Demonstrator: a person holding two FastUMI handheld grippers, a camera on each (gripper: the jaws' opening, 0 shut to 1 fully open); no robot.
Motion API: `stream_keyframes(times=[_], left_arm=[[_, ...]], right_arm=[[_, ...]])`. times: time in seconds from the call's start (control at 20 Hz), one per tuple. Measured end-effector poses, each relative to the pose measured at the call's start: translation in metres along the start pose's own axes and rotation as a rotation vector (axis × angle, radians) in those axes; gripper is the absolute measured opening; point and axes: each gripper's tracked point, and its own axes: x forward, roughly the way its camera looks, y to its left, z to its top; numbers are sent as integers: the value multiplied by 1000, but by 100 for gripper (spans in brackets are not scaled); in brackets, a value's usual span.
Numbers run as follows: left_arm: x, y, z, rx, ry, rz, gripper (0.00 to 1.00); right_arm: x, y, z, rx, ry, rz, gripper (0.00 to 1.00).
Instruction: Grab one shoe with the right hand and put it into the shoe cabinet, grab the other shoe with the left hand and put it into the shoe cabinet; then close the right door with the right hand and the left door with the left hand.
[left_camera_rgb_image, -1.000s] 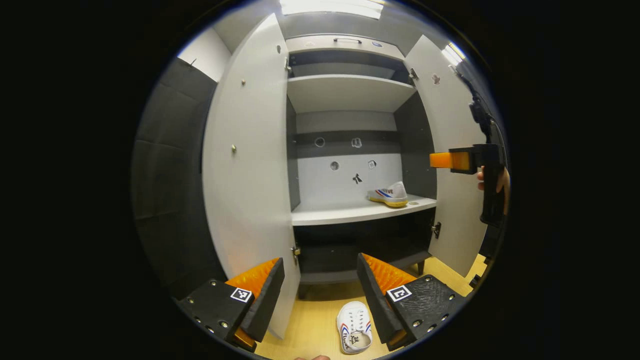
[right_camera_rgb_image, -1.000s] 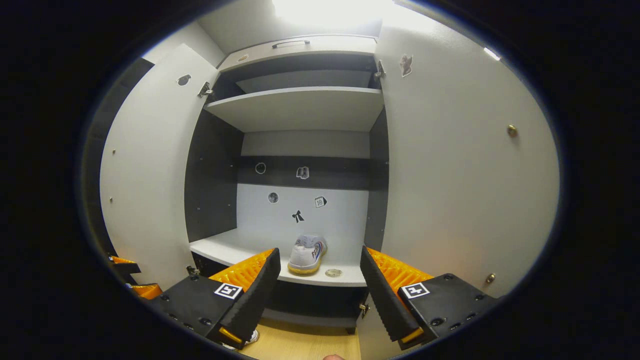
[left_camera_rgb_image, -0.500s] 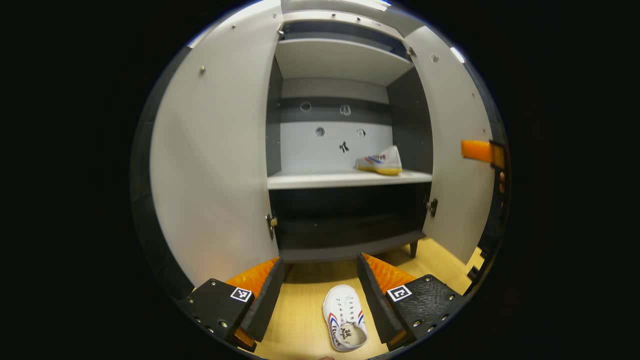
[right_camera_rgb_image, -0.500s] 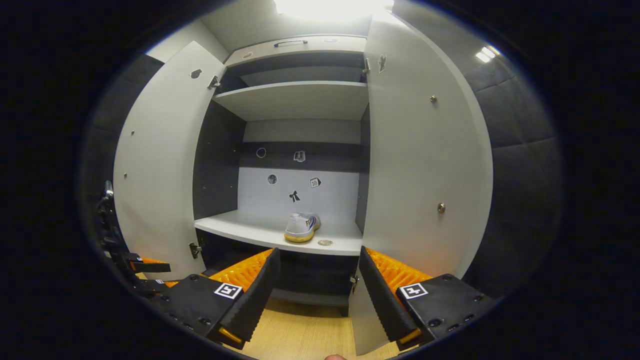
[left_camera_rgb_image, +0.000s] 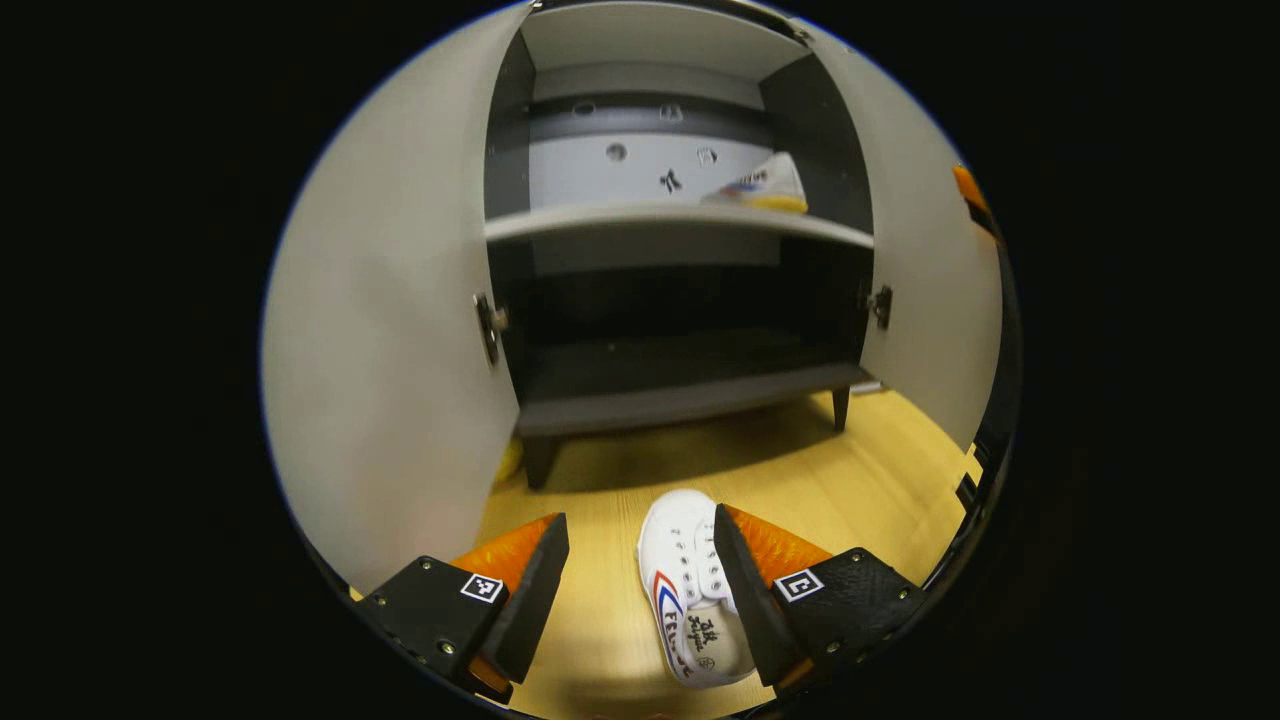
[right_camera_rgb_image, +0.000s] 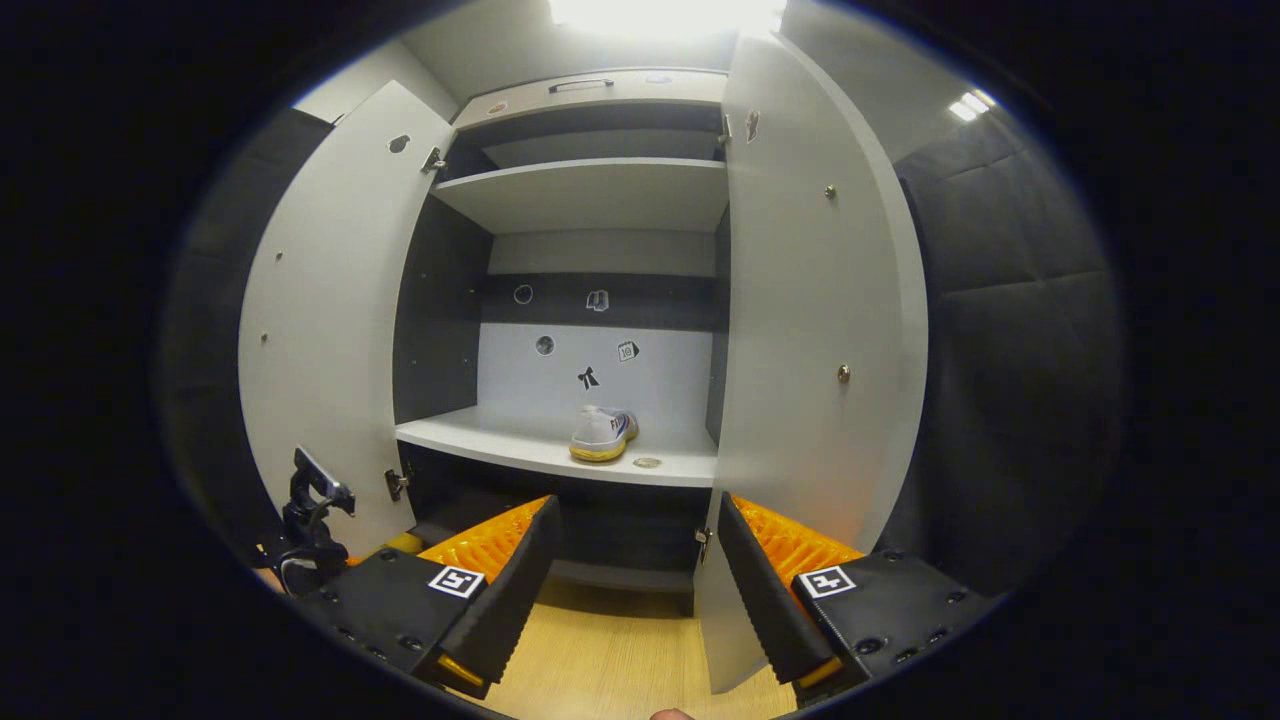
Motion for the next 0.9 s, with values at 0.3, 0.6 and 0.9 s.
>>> stream_keyframes(times=[0.3, 0.6, 0.9], left_arm=[[22, 0, -39, -33, 117, -21, 79], [37, -4, -68, -34, 205, -52, 79], [48, -4, -92, -9, 279, -46, 80]], right_arm=[[-5, 1, -10, 6, 30, -4, 98], [-6, 7, -17, 11, 56, 1, 98], [-7, 18, -24, -3, 80, 24, 98]])
